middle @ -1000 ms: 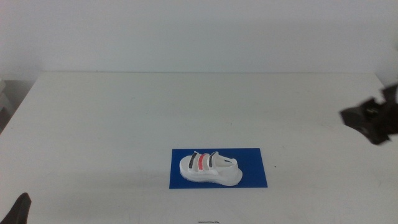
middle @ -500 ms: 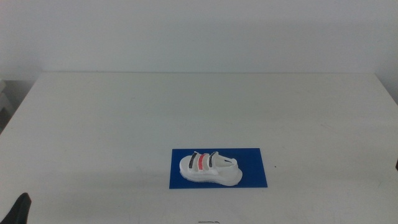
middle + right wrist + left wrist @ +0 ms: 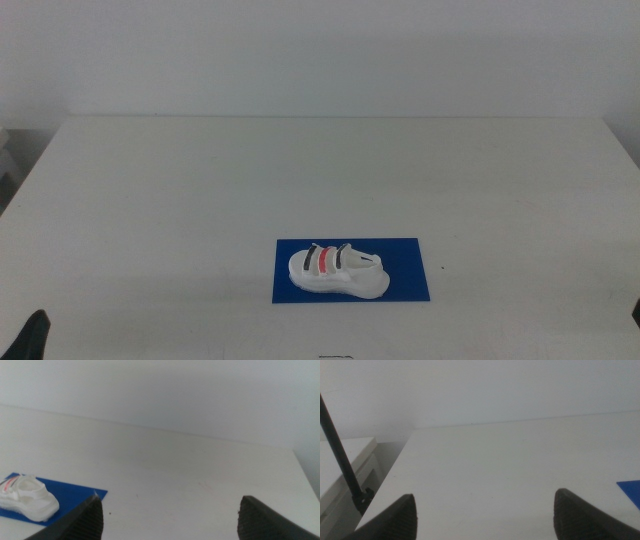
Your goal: Use one arm to grab the shoe from the table and place it on the mat.
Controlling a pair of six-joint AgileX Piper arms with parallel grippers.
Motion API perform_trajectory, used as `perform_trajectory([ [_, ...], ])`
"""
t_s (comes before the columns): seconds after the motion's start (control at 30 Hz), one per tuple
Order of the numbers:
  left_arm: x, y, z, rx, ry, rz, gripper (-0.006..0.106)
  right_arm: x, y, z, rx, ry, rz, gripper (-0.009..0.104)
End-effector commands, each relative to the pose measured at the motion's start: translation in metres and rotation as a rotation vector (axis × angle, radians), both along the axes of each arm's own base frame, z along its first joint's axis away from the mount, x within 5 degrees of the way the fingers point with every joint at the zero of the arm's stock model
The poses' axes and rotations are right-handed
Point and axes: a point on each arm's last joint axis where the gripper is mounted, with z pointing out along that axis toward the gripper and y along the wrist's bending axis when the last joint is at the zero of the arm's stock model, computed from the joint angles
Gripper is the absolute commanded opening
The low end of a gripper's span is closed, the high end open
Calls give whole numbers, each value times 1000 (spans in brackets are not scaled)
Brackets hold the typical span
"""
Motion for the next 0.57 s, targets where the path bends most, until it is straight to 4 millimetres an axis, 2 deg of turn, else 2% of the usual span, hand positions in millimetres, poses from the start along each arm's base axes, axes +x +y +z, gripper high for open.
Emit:
perform_trajectory([
  [0.0,-1,0,10,-25,-104,-3,94,-5,-2,10,15,-131,-15,86],
  [0.2,-1,0,10,-25,-104,-3,94,-16,-4,-13,25,-187,-15,86],
  [0.33,-1,0,10,-25,-105,-3,94,-13,-4,-34,12,-121,-13,86],
  [0.53,-1,0,10,-25,-105,-3,94,-14,-3,-36,2,-88,-9,86],
])
